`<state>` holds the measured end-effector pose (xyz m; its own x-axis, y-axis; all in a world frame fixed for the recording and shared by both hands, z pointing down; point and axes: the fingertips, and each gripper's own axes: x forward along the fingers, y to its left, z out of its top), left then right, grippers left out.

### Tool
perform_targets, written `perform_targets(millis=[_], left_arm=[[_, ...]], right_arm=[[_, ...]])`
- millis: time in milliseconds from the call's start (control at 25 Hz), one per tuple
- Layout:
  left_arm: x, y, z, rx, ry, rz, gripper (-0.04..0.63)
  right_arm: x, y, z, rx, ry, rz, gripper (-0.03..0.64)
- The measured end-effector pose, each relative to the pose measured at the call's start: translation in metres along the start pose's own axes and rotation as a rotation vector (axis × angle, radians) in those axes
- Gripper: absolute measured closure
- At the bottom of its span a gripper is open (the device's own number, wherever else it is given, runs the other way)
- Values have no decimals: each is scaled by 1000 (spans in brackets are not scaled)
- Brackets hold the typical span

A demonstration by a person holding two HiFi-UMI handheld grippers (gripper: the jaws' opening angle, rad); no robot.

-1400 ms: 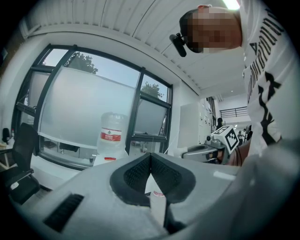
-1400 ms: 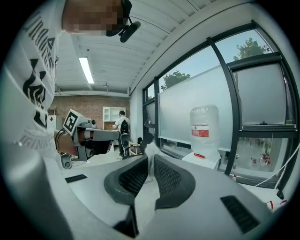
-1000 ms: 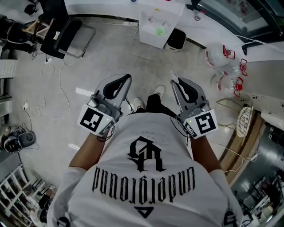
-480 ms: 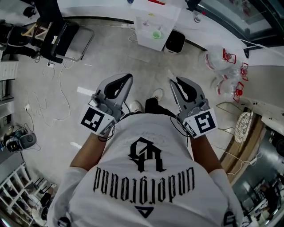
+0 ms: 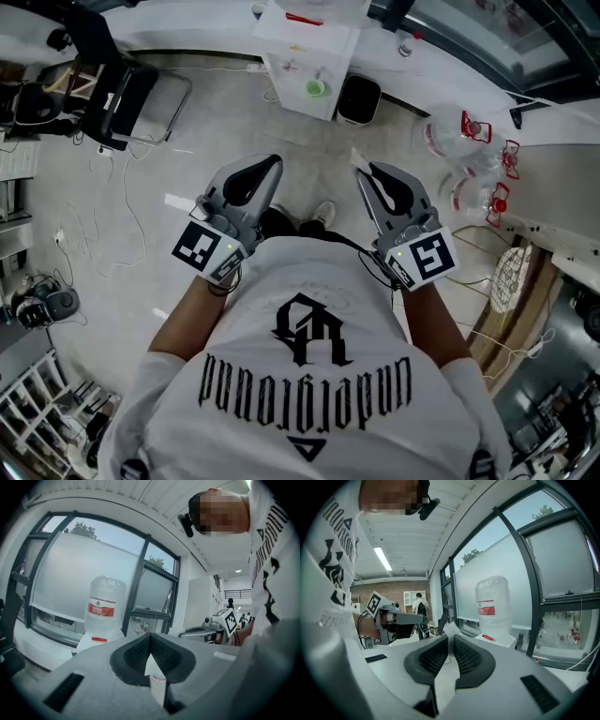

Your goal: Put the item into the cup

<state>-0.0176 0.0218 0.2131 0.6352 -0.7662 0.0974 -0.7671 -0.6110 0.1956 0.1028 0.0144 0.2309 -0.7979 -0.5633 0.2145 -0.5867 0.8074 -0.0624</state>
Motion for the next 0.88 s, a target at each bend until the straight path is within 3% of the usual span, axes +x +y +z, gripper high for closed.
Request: perform_targets(millis=[400, 680, 880], left_arm=[[40, 34, -9, 0, 41, -46, 581], [67, 70, -15, 47, 87, -83, 581], [78, 99, -27, 19, 114, -94, 581]], right_arm=[[35, -35, -8, 20, 25, -33, 571], [66, -57, -19, 54, 54, -65, 571], [92, -68, -32, 80, 70, -77, 571]])
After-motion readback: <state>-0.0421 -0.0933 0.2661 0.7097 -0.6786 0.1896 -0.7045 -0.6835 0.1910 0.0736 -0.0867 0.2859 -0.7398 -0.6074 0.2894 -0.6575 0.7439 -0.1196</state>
